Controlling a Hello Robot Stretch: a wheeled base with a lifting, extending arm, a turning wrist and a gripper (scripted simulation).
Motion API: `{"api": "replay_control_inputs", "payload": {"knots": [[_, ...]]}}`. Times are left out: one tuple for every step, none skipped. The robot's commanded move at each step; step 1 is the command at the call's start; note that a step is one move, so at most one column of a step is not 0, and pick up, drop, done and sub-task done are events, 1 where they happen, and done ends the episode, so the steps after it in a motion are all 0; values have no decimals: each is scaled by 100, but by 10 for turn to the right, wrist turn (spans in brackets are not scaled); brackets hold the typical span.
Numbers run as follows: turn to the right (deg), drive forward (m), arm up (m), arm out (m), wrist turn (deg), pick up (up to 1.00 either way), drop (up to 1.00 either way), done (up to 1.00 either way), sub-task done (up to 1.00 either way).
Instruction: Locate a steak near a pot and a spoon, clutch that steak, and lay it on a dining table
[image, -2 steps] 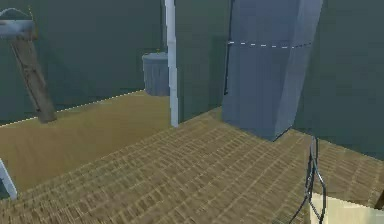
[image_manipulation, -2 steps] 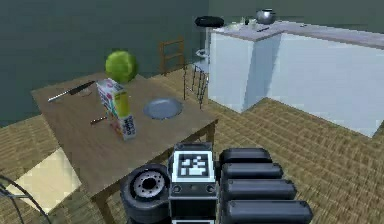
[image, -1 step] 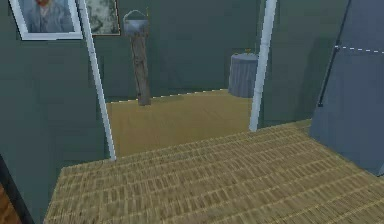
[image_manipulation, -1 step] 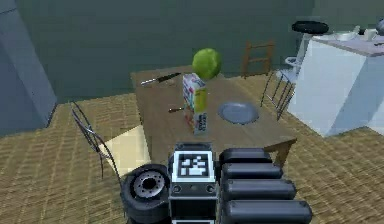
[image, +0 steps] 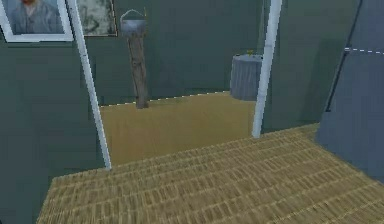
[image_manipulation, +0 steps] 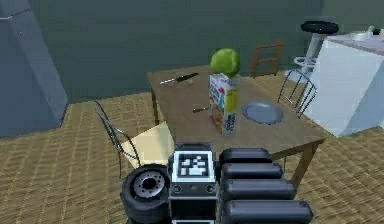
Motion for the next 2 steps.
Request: {"api": "replay_control_inputs", "payload": {"knots": [[0,100,0,0,0,0,0,0,0],[0,100,0,0,0,0,0,0,0]]}}
